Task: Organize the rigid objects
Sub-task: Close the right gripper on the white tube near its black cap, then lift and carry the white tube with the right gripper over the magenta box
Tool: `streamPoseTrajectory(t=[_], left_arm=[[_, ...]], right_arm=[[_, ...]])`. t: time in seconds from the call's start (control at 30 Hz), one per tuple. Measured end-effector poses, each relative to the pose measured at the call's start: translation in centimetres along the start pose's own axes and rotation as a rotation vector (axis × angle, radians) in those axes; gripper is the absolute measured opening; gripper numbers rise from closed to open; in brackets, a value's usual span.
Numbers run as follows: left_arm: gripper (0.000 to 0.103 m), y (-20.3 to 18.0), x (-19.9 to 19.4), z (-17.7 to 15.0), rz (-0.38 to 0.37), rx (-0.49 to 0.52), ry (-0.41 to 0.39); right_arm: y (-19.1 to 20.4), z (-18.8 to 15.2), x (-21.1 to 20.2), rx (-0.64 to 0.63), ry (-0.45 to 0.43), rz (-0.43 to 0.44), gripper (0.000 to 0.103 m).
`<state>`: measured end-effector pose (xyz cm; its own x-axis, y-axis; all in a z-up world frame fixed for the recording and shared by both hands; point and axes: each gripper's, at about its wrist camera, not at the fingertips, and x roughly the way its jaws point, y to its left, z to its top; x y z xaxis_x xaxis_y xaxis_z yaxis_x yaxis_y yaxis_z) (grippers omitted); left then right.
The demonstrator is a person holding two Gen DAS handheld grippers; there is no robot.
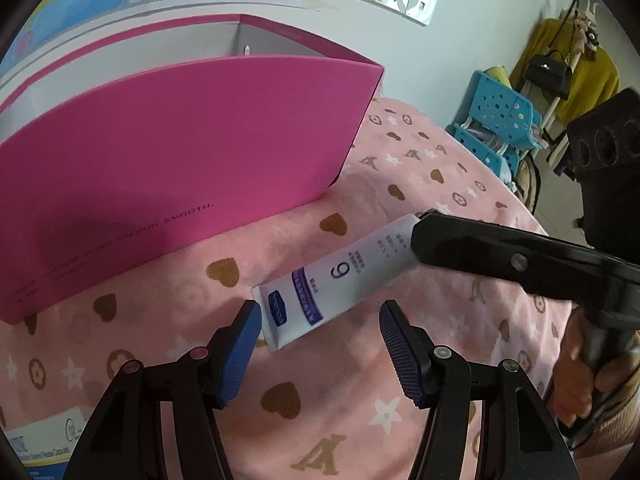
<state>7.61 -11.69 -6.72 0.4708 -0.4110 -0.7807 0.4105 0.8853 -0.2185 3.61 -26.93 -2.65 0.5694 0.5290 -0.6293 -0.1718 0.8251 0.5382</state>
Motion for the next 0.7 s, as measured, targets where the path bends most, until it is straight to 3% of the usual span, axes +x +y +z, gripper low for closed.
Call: streamPoseTrajectory(t=[0.03, 0.23, 0.27, 0.33, 0.7], left_arm=[[0.061, -0.2, 0.1, 0.0, 0.013, 0.008, -0.001], [0.05, 0.1, 0.0, -0.1, 0.041, 0.012, -0.006], [0.049, 0.3, 0.0, -0.1, 0.038, 0.006, -0.006], [0.049, 0.5, 0.0, -0.1, 0.032, -0.002, -0.005], [0.049, 1.5, -1.9, 0.2, -0.031, -0.069, -0.035]], right_arm=[[0.4, 0.0, 0.2, -0.01, 0.001, 0.027, 0.041], [0.8, 0.1, 2.0, -0.027, 0.021, -0.01, 0.04], [0.6, 0.2, 2.1, -0.026, 0.02, -0.014, 0.036], [0.4, 0.3, 2.1, -0.015, 0.019, -0.008, 0.029], [1.2, 1.3, 0.2, 0.001, -0.009, 0.076, 0.026]])
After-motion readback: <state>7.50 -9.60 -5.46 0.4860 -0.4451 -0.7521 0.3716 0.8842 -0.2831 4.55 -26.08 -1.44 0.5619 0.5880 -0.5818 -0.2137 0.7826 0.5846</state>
